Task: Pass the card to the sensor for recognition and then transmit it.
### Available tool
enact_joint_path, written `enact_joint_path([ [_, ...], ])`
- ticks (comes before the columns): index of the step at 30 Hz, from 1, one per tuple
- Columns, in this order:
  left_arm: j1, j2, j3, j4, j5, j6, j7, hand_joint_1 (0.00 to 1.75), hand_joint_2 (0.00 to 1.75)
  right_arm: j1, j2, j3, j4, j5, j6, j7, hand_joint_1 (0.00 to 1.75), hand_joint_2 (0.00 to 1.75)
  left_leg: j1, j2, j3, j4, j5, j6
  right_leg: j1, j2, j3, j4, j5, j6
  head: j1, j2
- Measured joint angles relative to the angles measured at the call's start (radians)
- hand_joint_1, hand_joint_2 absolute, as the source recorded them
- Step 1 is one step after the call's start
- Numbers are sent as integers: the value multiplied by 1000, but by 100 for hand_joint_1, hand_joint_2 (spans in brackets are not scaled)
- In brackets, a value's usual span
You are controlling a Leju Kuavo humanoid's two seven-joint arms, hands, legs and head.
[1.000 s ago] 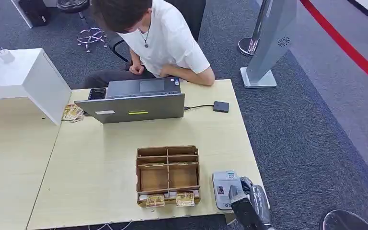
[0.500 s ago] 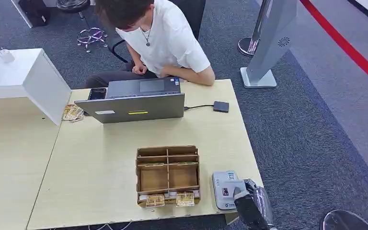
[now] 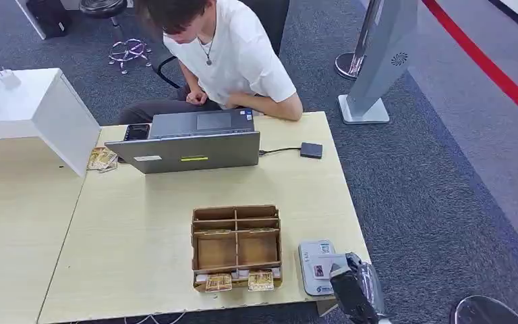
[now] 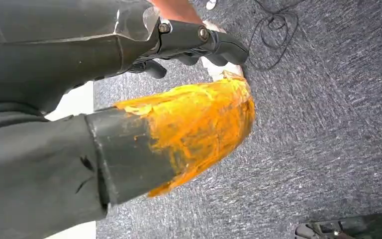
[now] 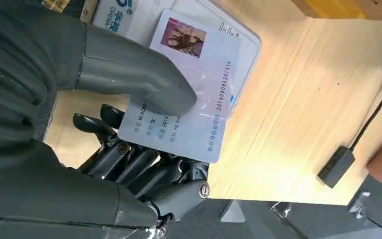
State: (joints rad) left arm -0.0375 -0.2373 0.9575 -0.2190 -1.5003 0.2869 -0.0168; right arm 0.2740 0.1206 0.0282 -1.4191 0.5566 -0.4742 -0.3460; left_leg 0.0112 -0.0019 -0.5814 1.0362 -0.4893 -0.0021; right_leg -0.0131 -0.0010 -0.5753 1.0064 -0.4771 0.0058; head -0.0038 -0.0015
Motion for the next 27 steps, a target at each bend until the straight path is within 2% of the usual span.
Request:
enact_joint_path([
  [27, 0, 0, 0, 0, -2, 0, 8, 0, 0, -27, 17, -24, 59, 117, -8, 22, 175, 175, 0, 0, 0, 0, 0, 0, 0, 0, 0, 0, 0, 0, 0, 0],
])
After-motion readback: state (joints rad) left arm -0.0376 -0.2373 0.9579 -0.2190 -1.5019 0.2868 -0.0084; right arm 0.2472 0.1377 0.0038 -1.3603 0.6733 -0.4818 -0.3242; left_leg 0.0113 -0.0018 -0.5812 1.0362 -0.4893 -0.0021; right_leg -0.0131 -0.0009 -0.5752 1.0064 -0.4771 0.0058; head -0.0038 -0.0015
